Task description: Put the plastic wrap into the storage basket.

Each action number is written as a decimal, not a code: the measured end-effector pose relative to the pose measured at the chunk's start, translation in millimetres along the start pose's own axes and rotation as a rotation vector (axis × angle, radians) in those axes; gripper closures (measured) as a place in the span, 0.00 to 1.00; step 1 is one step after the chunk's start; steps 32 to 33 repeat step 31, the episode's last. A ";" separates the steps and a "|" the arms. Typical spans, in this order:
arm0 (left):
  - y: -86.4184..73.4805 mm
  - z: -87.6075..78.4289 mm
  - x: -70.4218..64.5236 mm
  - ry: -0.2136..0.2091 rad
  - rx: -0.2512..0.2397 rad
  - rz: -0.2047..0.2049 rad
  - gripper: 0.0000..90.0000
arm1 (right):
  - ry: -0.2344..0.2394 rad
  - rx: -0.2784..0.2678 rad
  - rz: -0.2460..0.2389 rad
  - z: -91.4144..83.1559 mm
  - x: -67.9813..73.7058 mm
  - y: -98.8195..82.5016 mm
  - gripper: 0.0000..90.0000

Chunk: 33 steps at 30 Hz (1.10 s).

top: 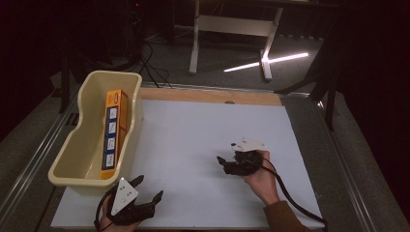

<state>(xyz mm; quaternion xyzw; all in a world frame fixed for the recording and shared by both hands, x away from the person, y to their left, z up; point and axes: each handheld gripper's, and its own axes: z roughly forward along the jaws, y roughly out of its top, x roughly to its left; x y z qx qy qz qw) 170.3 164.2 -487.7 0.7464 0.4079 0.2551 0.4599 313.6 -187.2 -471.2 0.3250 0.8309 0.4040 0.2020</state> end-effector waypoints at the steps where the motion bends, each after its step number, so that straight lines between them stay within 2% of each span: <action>1: -0.1 0.4 0.0 0.000 0.000 0.000 0.25 | -0.003 -0.016 0.010 -4.2 -2.2 -7.6 0.30; 2: -0.1 0.4 0.0 0.000 0.000 0.000 0.25 | -0.003 -0.016 0.010 -4.2 -2.2 -7.6 0.30; 5: -0.3 1.8 0.3 0.006 0.007 -0.002 0.25 | -0.010 -0.050 0.053 -19.6 -9.8 -35.4 0.28; 8: -0.1 1.9 0.6 0.010 0.012 0.003 0.25 | -0.016 -0.056 0.071 -27.8 -11.8 -44.4 0.27; 10: 0.3 2.2 0.9 0.014 0.008 -0.002 0.25 | -0.029 -0.095 0.100 -42.9 -12.1 -58.2 0.26; 14: 0.3 3.7 0.4 0.018 0.013 0.002 0.25 | -0.075 -0.121 0.070 -60.4 -13.9 -74.1 0.24; 19: -0.2 6.0 -1.4 0.023 0.019 0.008 0.25 | -0.092 -0.136 0.065 -70.0 -19.9 -81.6 0.23; 23: -0.1 7.6 -1.3 0.031 0.020 0.008 0.25 | -0.091 -0.129 0.040 -73.5 -21.8 -87.9 0.22; 28: -0.4 10.4 -1.7 0.028 0.026 0.007 0.25 | -0.075 -0.135 0.053 -76.4 -24.0 -91.8 0.22; 33: -0.5 12.6 -2.5 0.027 0.032 0.007 0.25 | -0.092 -0.131 0.065 -75.0 -28.6 -94.8 0.22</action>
